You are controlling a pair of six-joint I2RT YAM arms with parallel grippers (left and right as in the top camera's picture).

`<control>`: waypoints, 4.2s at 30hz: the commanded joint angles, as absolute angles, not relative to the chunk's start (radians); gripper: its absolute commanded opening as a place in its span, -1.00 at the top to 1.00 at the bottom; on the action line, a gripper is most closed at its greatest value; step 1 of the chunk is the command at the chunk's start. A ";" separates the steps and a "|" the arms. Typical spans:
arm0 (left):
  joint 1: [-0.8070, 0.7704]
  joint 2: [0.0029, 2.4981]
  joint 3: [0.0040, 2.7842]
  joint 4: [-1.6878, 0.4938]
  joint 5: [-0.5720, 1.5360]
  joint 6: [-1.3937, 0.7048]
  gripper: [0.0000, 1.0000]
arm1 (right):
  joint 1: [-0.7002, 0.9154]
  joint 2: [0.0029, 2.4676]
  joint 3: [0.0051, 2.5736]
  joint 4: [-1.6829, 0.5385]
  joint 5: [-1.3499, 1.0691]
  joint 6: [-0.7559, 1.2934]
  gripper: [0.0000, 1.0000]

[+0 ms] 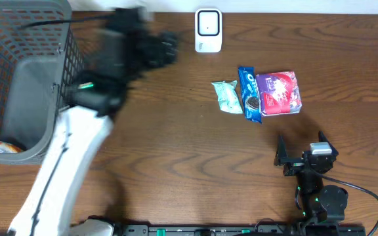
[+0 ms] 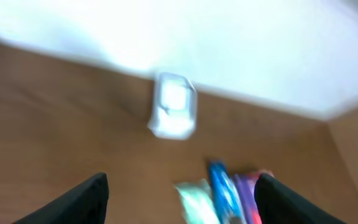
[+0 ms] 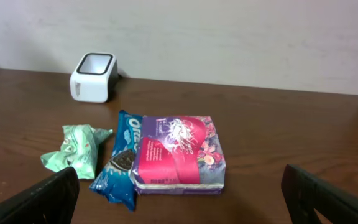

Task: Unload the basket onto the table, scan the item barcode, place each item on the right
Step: 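Release the packet and move the left gripper back into the basket, then grasp the small orange-and-white tissue box in the basket with left gripper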

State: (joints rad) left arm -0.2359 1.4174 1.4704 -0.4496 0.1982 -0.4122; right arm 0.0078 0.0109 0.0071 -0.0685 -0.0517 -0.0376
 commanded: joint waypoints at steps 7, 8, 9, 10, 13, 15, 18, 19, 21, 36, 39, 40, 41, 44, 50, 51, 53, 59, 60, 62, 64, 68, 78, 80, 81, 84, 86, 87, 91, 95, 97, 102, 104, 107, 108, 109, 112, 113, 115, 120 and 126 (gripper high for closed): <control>0.353 1.313 1.483 -0.480 0.074 -0.340 -0.50 | 0.014 0.005 0.006 -0.072 -0.055 -0.038 -0.99; 0.395 1.321 1.483 -0.493 0.040 -0.340 -0.51 | 0.014 0.005 0.006 -0.072 -0.054 -0.039 -0.98; 0.443 1.332 1.483 -0.514 -0.001 -0.340 -0.53 | 0.014 0.005 0.006 -0.072 -0.054 -0.038 -0.98; 0.477 1.343 1.483 -0.535 -0.038 -0.341 -0.81 | 0.014 0.005 0.006 -0.072 -0.054 -0.038 -0.98; 0.568 1.391 1.483 -0.631 -0.163 -0.345 -0.98 | 0.014 0.005 0.006 -0.072 -0.054 -0.038 -0.99; 0.598 1.425 1.483 -0.686 -0.232 -0.377 -0.96 | 0.014 0.005 0.006 -0.072 -0.054 -0.038 -0.99; 0.616 1.496 1.483 -0.748 -0.301 -0.434 -0.96 | 0.014 0.005 0.006 -0.072 -0.054 -0.039 -0.99; 0.616 1.522 1.483 -0.765 -0.320 -0.446 -0.96 | 0.014 0.005 0.006 -0.072 -0.054 -0.038 -0.99; 0.616 1.590 1.483 -0.811 -0.366 -0.466 -0.96 | 0.014 0.005 0.006 -0.072 -0.054 -0.038 -0.99; 0.616 1.875 1.483 -0.924 -0.471 -0.572 -0.97 | 0.014 0.005 0.006 -0.072 -0.054 -0.038 -0.98; 0.616 1.898 1.483 -0.923 -0.404 -0.575 -0.96 | 0.014 0.005 0.006 -0.072 -0.054 -0.038 -0.99; 0.616 1.905 1.483 -0.922 -0.389 -0.575 -0.94 | 0.014 0.005 0.006 -0.072 -0.054 -0.038 -0.99; 0.616 1.913 1.483 -0.922 -0.381 -0.579 -0.92 | 0.014 0.005 0.006 -0.072 -0.054 -0.039 -0.99; 0.616 1.938 1.483 -0.917 -0.382 -0.581 -0.81 | 0.014 0.005 0.006 -0.072 -0.054 -0.038 -0.99; 0.617 1.967 1.483 -0.896 -0.386 -0.581 -0.68 | 0.014 0.005 0.006 -0.072 -0.054 -0.039 -0.98; 0.617 1.968 1.483 -0.892 -0.389 -0.580 -0.68 | 0.014 0.005 0.006 -0.072 -0.054 -0.038 -0.99; 0.617 1.969 1.483 -0.888 -0.405 -0.581 -0.67 | 0.014 0.005 0.006 -0.072 -0.054 -0.038 -0.99; 0.619 1.970 1.478 -0.881 -0.412 -0.578 -0.43 | 0.014 0.005 0.006 -0.072 -0.054 -0.038 -0.98; 0.619 1.971 1.475 -0.881 -0.412 -0.578 -0.43 | 0.014 0.005 0.006 -0.072 -0.055 -0.038 -0.99; 0.619 1.974 1.469 -0.881 -0.412 -0.578 -0.42 | 0.014 0.005 0.006 -0.072 -0.054 -0.039 -0.99; 0.619 1.975 1.456 -0.876 -0.413 -0.578 -0.43 | 0.014 0.005 0.006 -0.072 -0.054 -0.038 -0.98; 0.619 1.976 1.424 -0.866 -0.412 -0.579 -0.42 | 0.014 0.005 0.006 -0.072 -0.054 -0.038 -0.98; 0.619 1.976 1.411 -0.867 -0.413 -0.578 -0.42 | 0.014 0.005 0.006 -0.072 -0.054 -0.039 -0.98; 0.619 1.976 1.411 -0.871 -0.413 -0.578 -0.42 | 0.014 0.005 0.006 -0.072 -0.054 -0.038 -0.99; 0.619 1.976 1.411 -0.873 -0.413 -0.578 -0.42 | 0.014 0.005 0.006 -0.072 -0.054 -0.038 -0.98; 0.619 1.976 1.411 -0.878 -0.413 -0.578 -0.27 | 0.014 0.005 0.006 -0.072 -0.054 -0.038 -0.99; 0.619 1.976 1.411 -0.883 -0.413 -0.578 0.07 | 0.014 0.005 0.006 -0.072 -0.054 -0.038 -0.98; 0.619 1.977 1.411 -0.884 -0.412 -0.578 0.18 | 0.014 0.005 0.006 -0.072 -0.055 -0.038 -0.99; 0.619 1.977 1.411 -0.886 -0.412 -0.578 0.47 | 0.014 0.005 0.006 -0.072 -0.054 -0.038 -0.99; 0.619 1.977 1.411 -0.885 -0.411 -0.578 0.85 | 0.014 0.005 0.006 -0.072 -0.054 -0.038 -0.99; 0.619 1.973 1.415 -0.885 -0.395 -0.577 0.85 | 0.014 0.005 0.006 -0.072 -0.054 -0.038 -0.99; 0.619 1.911 1.449 -0.893 -0.335 -0.577 0.86 | 0.014 0.005 0.006 -0.072 -0.055 -0.038 -0.99; 0.616 1.855 1.454 -0.891 -0.321 -0.578 0.85 | 0.014 0.005 0.006 -0.072 -0.054 -0.038 -0.99; 0.606 1.750 1.454 -0.865 -0.321 -0.578 0.86 | 0.014 0.005 0.006 -0.072 -0.054 -0.038 -0.98; 0.601 1.718 1.454 -0.855 -0.319 -0.578 0.86 | 0.014 0.005 0.006 -0.072 -0.054 -0.038 -0.98; 0.594 1.679 1.454 -0.842 -0.307 -0.578 0.86 | 0.014 0.005 0.006 -0.072 -0.054 -0.038 -0.98; 0.570 1.586 1.454 -0.805 -0.244 -0.577 0.86 | 0.014 0.005 0.006 -0.072 -0.054 -0.038 -0.99; 0.557 1.556 1.454 -0.790 -0.220 -0.567 0.85 | 0.014 0.005 0.006 -0.072 -0.054 -0.039 -0.99; 0.525 1.501 1.454 -0.745 -0.171 -0.516 0.86 | 0.014 0.005 0.006 -0.072 -0.054 -0.039 -0.98; 0.418 1.364 1.454 -0.638 -0.091 -0.400 0.85 | 0.014 0.005 0.006 -0.072 -0.054 -0.039 -0.98; 0.231 1.177 1.454 -0.530 0.028 -0.353 0.86 | 0.014 0.005 0.006 -0.072 -0.054 -0.038 -0.98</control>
